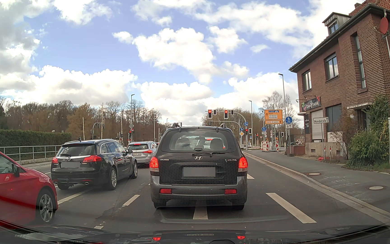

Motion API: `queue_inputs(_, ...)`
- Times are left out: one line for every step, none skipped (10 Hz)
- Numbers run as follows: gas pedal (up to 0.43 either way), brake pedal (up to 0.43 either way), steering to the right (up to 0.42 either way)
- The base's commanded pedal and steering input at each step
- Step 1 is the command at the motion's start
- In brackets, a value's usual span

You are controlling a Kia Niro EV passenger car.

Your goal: Follow the waypoints while adhering to traffic rules and regulations

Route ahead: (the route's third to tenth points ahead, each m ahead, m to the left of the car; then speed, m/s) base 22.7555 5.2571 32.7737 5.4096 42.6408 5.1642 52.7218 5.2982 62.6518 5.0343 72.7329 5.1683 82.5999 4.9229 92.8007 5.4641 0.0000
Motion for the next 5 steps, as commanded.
queue_inputs(0.0,0.238,-0.002)
queue_inputs(0.0,0.238,-0.002)
queue_inputs(0.0,0.238,-0.002)
queue_inputs(0.0,0.238,-0.002)
queue_inputs(0.0,0.238,-0.002)
